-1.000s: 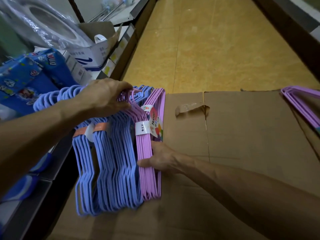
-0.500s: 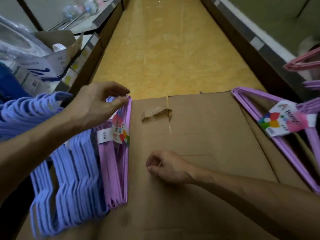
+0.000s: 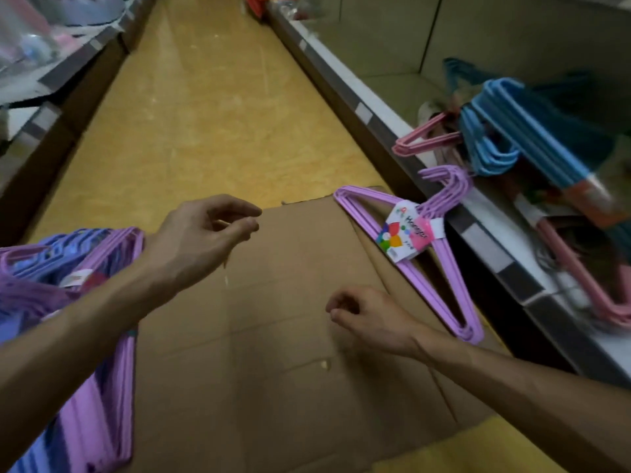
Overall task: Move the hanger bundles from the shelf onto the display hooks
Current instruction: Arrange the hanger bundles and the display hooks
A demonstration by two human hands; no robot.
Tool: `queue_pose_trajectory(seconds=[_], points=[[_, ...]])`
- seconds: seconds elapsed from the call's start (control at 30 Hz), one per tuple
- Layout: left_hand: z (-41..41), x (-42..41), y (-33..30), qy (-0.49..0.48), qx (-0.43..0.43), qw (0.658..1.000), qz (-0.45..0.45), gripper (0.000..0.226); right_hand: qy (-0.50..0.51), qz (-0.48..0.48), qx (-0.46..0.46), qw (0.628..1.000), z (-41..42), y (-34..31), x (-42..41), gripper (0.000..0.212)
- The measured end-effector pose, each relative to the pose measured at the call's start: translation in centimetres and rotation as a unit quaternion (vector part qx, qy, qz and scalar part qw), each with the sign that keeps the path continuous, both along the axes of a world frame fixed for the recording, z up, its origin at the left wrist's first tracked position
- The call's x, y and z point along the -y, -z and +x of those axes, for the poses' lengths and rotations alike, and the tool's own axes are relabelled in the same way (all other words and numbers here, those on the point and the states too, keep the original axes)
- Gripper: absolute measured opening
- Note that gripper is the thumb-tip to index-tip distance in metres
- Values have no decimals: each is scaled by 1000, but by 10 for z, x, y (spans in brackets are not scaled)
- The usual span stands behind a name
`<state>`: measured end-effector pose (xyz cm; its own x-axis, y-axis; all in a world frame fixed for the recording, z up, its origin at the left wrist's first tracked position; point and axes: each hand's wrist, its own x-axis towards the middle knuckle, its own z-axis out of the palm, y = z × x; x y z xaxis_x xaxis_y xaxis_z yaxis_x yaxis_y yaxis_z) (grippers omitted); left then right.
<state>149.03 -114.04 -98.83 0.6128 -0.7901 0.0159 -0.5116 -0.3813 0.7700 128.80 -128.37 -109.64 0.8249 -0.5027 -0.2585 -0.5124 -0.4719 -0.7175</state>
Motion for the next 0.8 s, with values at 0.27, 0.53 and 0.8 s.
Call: queue_pose_trajectory(seconds=[0.27, 0.53, 0.8], points=[[-42, 59, -14, 57, -21, 998, 5, 17, 182, -168, -54, 967, -91, 2, 81, 30], [-82, 113, 6, 44, -102, 992, -56, 16, 281, -54, -102, 953, -112, 23, 102, 72], [-101, 133, 22, 90, -127, 986, -56, 19, 375, 111, -23, 920, -89, 23, 126, 35]])
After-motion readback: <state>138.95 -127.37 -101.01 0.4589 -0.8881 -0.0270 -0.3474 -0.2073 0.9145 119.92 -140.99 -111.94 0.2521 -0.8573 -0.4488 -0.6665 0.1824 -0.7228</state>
